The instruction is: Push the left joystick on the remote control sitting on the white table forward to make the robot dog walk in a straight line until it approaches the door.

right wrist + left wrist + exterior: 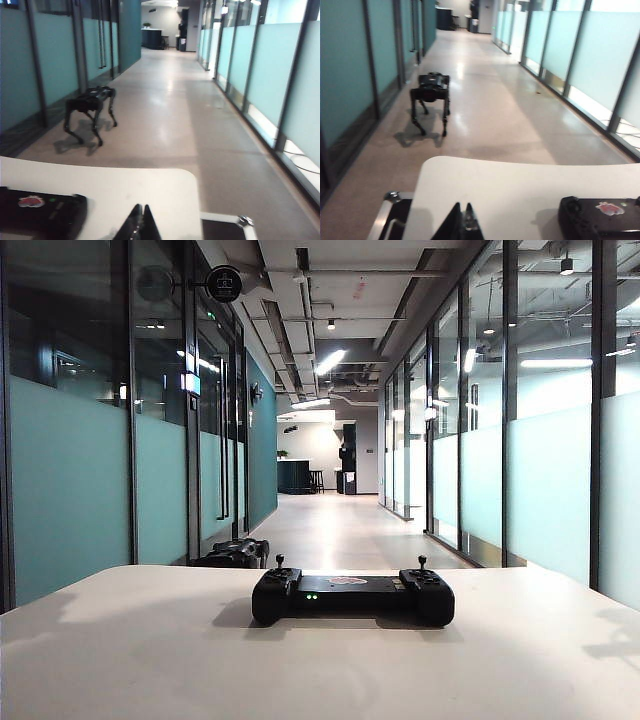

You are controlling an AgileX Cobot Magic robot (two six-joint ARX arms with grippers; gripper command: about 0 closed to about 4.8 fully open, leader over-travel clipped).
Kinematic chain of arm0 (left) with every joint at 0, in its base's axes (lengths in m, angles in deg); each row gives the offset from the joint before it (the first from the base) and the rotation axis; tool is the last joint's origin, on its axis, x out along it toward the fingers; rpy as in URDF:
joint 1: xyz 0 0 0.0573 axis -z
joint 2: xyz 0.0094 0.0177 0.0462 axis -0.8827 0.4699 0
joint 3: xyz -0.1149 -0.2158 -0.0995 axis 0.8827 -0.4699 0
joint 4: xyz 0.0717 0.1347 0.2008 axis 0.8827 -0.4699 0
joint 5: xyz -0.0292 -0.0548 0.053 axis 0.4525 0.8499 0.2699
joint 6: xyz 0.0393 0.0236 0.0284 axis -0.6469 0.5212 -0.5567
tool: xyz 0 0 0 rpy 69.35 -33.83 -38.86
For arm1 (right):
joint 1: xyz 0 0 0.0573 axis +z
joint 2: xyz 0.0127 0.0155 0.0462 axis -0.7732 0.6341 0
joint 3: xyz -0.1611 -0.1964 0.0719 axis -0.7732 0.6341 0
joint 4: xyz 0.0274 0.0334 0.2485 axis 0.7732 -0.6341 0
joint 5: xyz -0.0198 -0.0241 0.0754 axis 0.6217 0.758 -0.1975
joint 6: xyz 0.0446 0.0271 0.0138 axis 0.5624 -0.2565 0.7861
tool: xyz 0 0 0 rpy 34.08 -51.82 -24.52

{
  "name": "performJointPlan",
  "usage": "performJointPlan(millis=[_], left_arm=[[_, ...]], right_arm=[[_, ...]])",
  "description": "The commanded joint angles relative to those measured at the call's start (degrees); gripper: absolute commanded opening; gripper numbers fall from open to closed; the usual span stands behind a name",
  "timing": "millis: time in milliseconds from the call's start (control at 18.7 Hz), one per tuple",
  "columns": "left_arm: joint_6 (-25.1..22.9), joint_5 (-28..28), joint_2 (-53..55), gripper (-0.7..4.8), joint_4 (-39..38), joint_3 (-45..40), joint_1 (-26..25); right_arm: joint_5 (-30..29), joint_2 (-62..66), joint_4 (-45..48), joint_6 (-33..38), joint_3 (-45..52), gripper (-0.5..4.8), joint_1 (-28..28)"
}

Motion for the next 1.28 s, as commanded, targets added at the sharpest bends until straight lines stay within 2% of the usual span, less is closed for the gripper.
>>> performJointPlan(millis=[54,375,589,964,1285], left_arm=[[0.0,1.8,7.3,-0.06,5.8,2.6,1.8],[0.0,3.7,20.3,-0.06,10.6,8.0,6.6],[0.0,5.3,27.2,-0.06,13.2,10.3,10.1],[0.2,11.6,35.4,-0.06,13.4,14.2,10.3],[0.1,13.1,39.7,-0.06,13.2,16.8,10.3]], right_arm=[[-4.2,4.0,3.8,-0.1,-0.7,-0.01,0.1],[-6.4,10.9,9.1,-0.1,-1.4,-0.01,0.6],[-6.4,15.0,12.0,-0.1,-1.4,-0.02,4.4],[-1.8,22.7,16.6,-0.1,-1.4,-0.02,12.9],[0.2,31.5,22.9,-0.1,-1.4,-0.02,16.2]])
